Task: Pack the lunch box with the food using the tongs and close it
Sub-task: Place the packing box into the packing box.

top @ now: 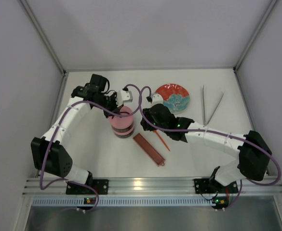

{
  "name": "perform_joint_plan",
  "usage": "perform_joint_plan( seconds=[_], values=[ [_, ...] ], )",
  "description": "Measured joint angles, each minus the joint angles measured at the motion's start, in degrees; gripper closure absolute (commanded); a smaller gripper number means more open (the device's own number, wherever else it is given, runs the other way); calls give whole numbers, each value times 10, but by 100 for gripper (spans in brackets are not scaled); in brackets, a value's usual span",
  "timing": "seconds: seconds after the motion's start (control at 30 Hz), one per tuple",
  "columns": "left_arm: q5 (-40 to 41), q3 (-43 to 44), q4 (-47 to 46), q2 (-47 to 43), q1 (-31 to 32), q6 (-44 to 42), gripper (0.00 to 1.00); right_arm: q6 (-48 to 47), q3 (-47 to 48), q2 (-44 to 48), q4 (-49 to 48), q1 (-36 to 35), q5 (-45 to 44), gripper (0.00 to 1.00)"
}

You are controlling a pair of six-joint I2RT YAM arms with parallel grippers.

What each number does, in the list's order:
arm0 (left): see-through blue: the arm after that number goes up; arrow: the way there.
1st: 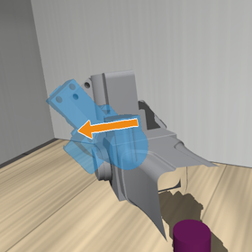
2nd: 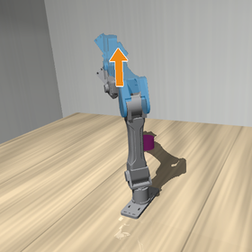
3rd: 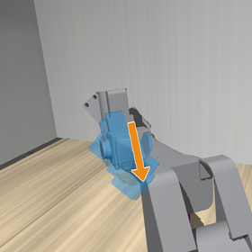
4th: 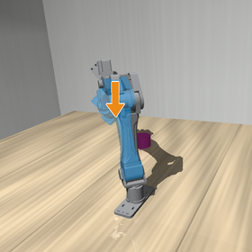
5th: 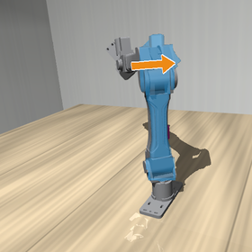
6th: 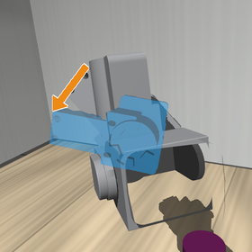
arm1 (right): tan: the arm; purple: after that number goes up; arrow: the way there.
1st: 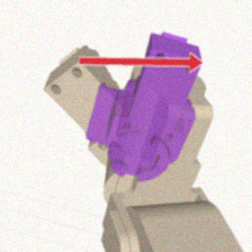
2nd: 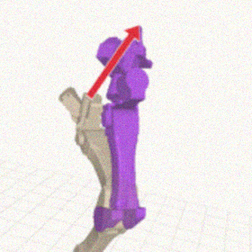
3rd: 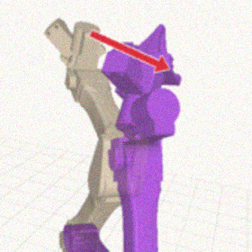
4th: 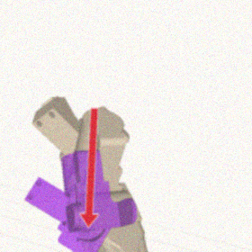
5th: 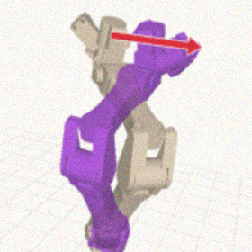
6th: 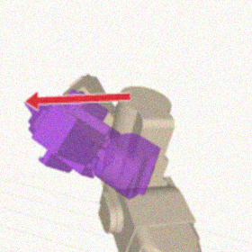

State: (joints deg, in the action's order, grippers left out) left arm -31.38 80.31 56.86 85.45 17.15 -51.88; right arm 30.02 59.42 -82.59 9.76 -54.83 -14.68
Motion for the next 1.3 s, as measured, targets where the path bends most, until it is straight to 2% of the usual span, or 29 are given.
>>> perform_joint_plan(
  seconds=[0.43, 1.07, 1.27, 1.3],
  values=[
    [-35, 31, 37, 32, -18, -29, 100, -4, 42, -33, 3, 0, 15, 62],
    [-48, 37, 54, 41, -19, -66, 89, -10, 52, -50, 6, 3, 21, 61],
    [-48, 37, 68, 42, -19, -75, 64, -10, 52, -50, 5, 3, 21, 60],
    [-49, 37, 72, 42, -19, -76, 54, -10, 52, -50, 6, 3, 22, 60]
  ],
)
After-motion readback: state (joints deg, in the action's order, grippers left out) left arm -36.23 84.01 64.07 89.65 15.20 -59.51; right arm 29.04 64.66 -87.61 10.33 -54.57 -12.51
